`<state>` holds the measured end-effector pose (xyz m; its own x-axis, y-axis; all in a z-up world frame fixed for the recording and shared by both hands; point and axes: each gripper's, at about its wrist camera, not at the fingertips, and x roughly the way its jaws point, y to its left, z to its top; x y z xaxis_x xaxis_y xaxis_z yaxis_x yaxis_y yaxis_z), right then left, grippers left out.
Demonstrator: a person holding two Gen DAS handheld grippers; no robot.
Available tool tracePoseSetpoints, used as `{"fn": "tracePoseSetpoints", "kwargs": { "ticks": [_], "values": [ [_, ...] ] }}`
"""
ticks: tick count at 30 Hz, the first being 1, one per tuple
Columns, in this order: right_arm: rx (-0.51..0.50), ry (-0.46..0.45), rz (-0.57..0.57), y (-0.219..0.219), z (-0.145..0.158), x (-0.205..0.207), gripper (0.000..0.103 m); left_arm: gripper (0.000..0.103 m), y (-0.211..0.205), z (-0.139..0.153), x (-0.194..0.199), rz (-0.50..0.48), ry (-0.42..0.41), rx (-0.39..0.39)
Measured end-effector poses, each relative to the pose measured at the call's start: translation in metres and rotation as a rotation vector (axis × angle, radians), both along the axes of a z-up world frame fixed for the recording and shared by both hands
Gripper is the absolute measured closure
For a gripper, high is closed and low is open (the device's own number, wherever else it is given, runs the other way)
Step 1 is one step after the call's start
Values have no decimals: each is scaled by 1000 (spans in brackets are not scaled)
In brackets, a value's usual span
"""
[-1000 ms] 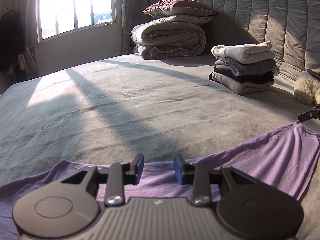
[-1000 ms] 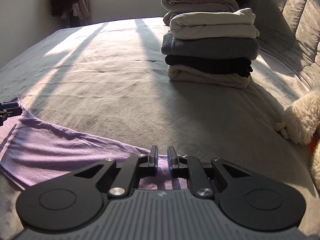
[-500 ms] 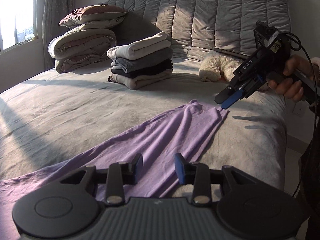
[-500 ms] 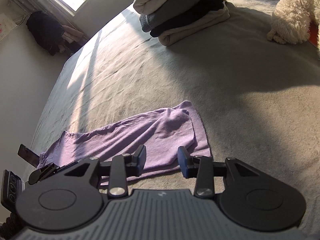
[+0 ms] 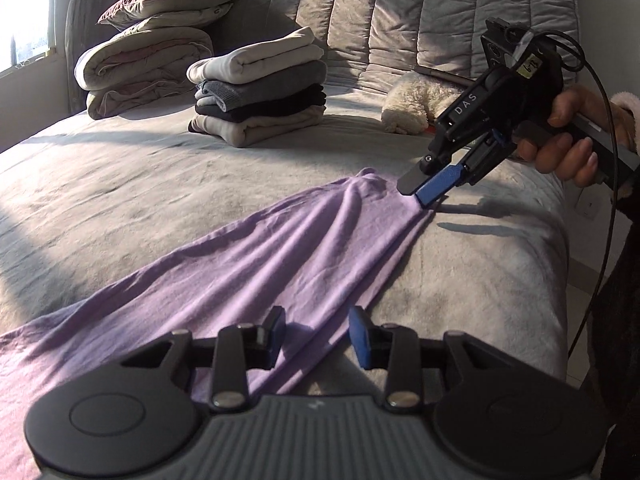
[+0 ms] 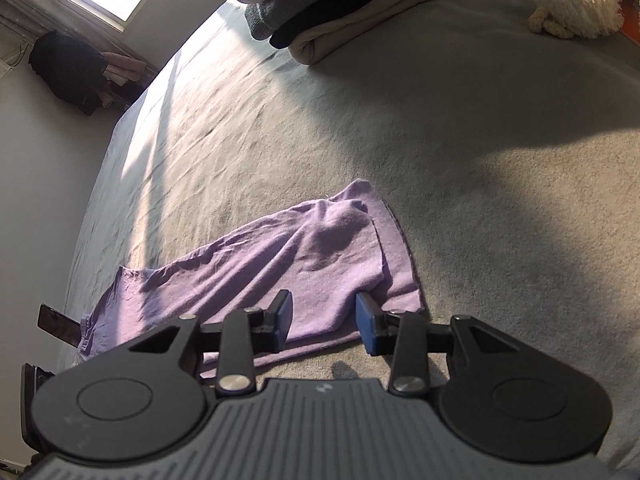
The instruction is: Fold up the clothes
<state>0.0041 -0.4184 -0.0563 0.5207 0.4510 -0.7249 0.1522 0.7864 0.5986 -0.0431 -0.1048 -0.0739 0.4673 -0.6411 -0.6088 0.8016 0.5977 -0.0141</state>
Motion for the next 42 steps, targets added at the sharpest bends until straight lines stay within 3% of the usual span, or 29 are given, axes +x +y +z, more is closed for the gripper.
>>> {"fn": "tracePoseSetpoints", "kwargs": {
  "ticks": [15,27,31,34,36,40,42],
  "values": [
    [39,-33,38,25,9,20,64,67,6,2,2,15,22,-11],
    [-13,-44,-24,13,9,10,64,67,9,3,3,19,20,-17],
    [-15,-30,-52,9,4,8,64,79,8,3,5,18,35,-24],
    [-16,-19,-73,6,1,7,64,79,7,2,4,13,38,-26],
    [-17,-11,-87,4,-2,6,67,79,6,1,4,12,36,-21],
    [-34,-28,-113,-1,0,0,97,79,6,3,5,23,34,-28],
    [-50,-51,-125,-4,5,-5,101,79,7,4,5,26,38,-37]
  ]
}}
